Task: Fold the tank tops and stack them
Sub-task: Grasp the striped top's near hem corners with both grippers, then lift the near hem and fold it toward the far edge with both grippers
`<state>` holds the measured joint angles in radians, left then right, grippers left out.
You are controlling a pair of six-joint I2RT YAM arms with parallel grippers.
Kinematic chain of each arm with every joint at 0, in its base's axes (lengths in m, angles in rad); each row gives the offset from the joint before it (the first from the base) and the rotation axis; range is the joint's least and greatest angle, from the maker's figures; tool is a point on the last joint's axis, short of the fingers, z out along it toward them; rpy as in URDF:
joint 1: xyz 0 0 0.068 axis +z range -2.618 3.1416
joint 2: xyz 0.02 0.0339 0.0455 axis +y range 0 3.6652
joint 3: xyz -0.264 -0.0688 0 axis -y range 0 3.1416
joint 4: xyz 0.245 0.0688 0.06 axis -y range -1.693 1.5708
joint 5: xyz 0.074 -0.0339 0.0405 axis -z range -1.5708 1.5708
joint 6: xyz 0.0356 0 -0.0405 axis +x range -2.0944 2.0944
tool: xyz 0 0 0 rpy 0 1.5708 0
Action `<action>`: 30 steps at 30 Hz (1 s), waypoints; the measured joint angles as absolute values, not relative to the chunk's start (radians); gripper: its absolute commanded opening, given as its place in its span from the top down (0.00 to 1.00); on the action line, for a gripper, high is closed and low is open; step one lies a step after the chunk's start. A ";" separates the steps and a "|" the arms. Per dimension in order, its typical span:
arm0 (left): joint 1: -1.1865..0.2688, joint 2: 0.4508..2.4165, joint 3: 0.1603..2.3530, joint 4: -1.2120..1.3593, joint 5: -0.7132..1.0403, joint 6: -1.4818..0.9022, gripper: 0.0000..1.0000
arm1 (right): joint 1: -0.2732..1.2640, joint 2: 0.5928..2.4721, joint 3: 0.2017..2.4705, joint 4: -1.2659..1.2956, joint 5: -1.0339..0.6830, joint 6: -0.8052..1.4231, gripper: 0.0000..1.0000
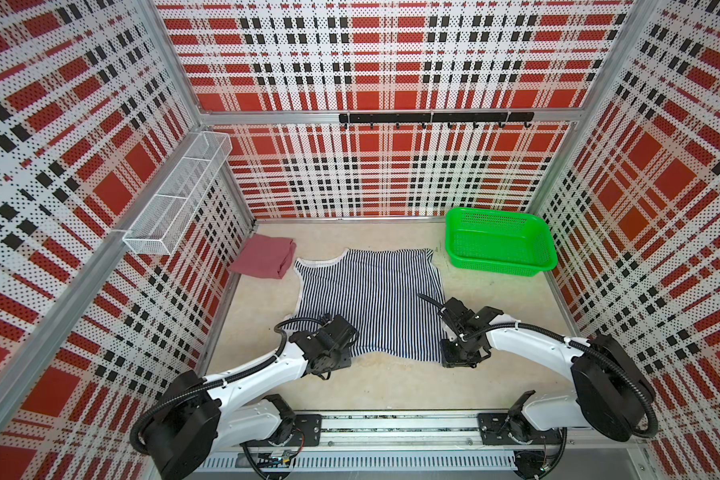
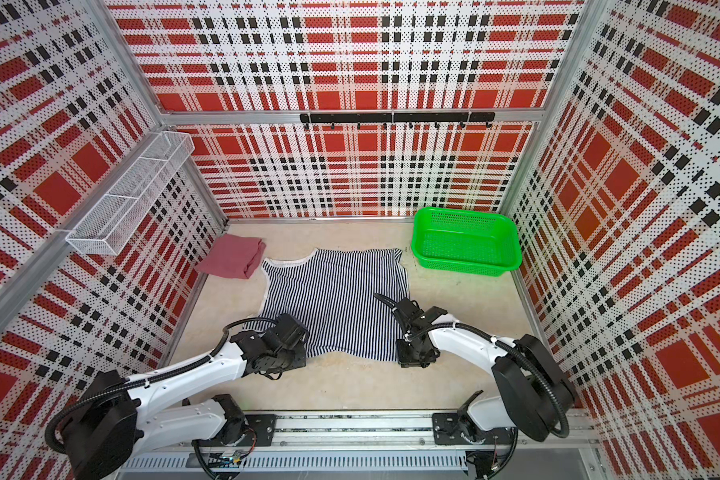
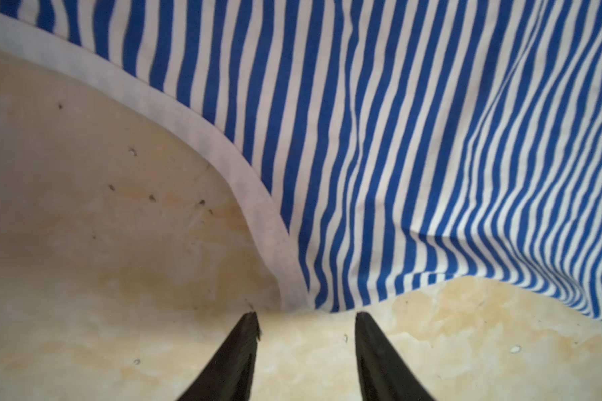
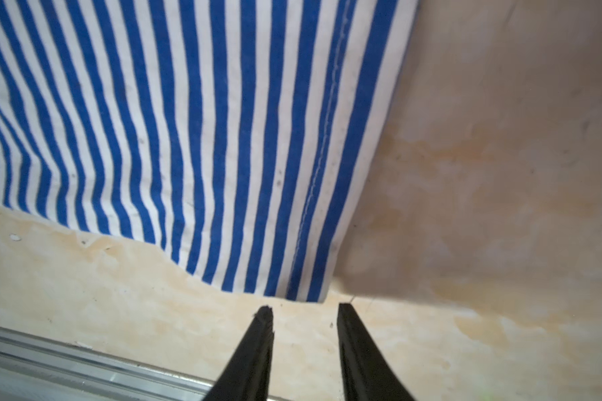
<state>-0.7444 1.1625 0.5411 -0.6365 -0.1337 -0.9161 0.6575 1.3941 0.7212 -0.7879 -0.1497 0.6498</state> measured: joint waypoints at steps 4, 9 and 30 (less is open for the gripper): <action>-0.722 1.190 0.537 -0.602 -0.136 -0.912 0.50 | 0.657 1.398 0.698 -0.763 -0.150 0.658 0.68; -0.680 1.225 0.526 -0.541 -0.139 -0.900 0.54 | 0.658 1.406 0.692 -0.753 -0.138 0.663 0.76; -0.651 1.256 0.696 -0.671 -0.126 -0.776 0.99 | 0.645 1.421 0.902 -0.925 -0.033 0.585 1.00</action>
